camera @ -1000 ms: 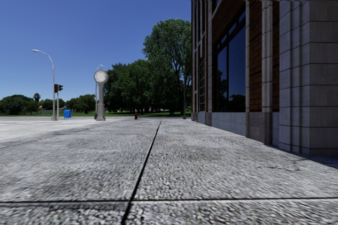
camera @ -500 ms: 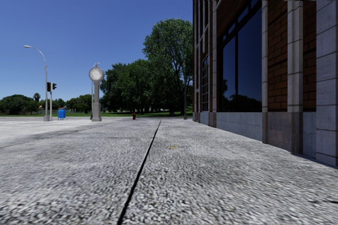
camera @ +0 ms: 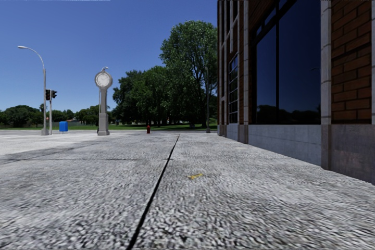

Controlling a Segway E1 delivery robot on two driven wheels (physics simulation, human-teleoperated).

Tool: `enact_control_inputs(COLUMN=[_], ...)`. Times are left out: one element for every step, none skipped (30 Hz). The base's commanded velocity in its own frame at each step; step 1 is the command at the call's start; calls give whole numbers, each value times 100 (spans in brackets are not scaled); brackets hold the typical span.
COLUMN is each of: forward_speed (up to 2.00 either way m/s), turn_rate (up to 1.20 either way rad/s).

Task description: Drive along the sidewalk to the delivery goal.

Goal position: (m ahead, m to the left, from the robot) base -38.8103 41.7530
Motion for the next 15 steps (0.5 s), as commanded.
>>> enact_control_inputs(forward_speed=[200,200,200,200,200,200,200,200,200,200,200,200,200,200,200], turn_rate=[39,23,3,0,0,0,0,0,0,0,0,0,0,0,0])
